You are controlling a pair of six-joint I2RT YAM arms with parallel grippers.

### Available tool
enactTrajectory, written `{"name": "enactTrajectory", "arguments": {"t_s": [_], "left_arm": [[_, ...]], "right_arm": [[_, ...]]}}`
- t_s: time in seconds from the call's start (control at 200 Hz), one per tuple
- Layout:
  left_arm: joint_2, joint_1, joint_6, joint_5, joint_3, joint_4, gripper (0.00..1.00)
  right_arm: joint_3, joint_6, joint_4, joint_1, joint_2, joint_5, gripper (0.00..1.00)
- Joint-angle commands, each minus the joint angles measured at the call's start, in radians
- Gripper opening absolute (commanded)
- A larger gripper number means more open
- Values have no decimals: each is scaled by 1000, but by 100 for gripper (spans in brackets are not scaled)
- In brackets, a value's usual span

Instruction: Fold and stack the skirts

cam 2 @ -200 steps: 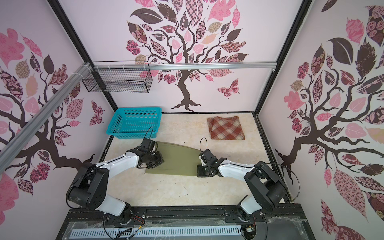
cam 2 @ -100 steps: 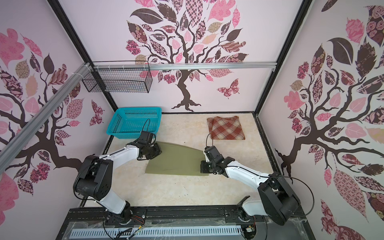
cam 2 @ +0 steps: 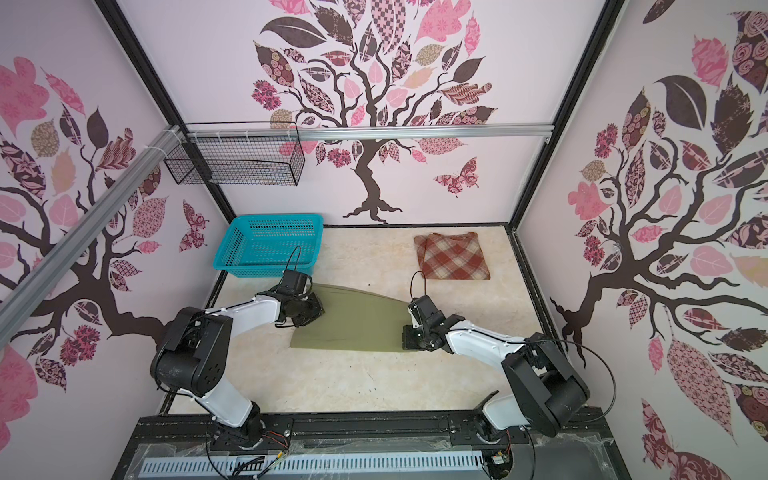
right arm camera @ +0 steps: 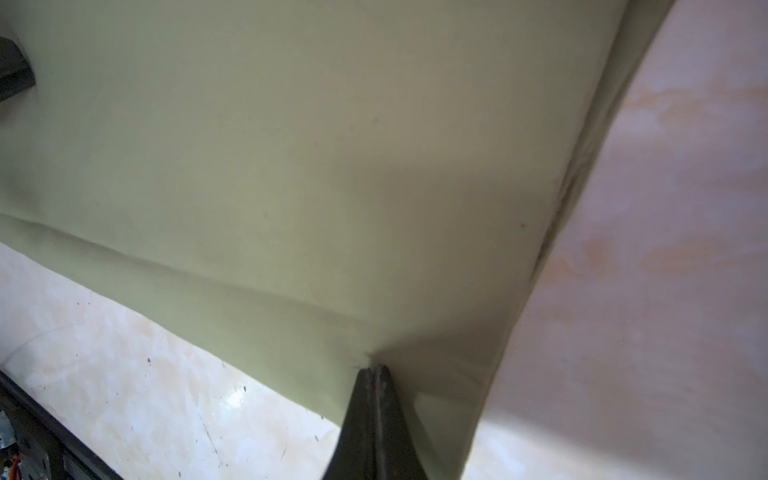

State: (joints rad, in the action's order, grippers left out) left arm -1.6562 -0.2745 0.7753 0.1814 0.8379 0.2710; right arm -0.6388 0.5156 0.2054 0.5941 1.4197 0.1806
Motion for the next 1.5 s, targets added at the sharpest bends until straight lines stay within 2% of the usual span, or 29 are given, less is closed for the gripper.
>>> {"name": "enactTrajectory", "arguments": {"t_s": [0.0, 0.2, 0.47, 0.68, 0.79, 0.915, 1.06, 1.17, 1.22, 1.27, 1.355, 1.496], "left_arm": [[27, 3, 30, -23, -67, 23, 19], [101, 3, 54, -41, -143, 56, 20], [273, 22, 20, -129, -198, 153, 20], [369, 20, -95, -102, -124, 204, 21], [387, -19, -144, -92, -66, 225, 21], [365, -116, -176, -83, -1, 242, 22], [310, -194, -161, 13, 23, 167, 22], [256, -245, -174, 5, 63, 151, 22], [223, -262, -179, 13, 90, 150, 22], [189, -280, -181, 22, 121, 145, 22], [135, -317, -191, 34, 170, 144, 22], [74, -341, -190, 65, 192, 124, 21]], "right_arm": [[-26, -33, 34, -4, 58, -9, 0], [-59, -66, 37, -4, 132, 2, 0], [-65, -75, -5, -4, 197, 40, 0], [-122, -77, 34, -5, 91, 79, 0], [-180, -96, 77, -30, 13, 99, 0], [-190, -108, 69, -124, -47, 186, 1], [-140, -108, 20, -275, -55, 312, 4], [-113, -99, -16, -377, -33, 380, 6], [-108, -103, -29, -397, -21, 377, 9], [-110, -106, -24, -399, -11, 331, 16], [-90, -99, -61, -399, 3, 302, 20], [-52, -64, -150, -401, 16, 332, 29]]}}
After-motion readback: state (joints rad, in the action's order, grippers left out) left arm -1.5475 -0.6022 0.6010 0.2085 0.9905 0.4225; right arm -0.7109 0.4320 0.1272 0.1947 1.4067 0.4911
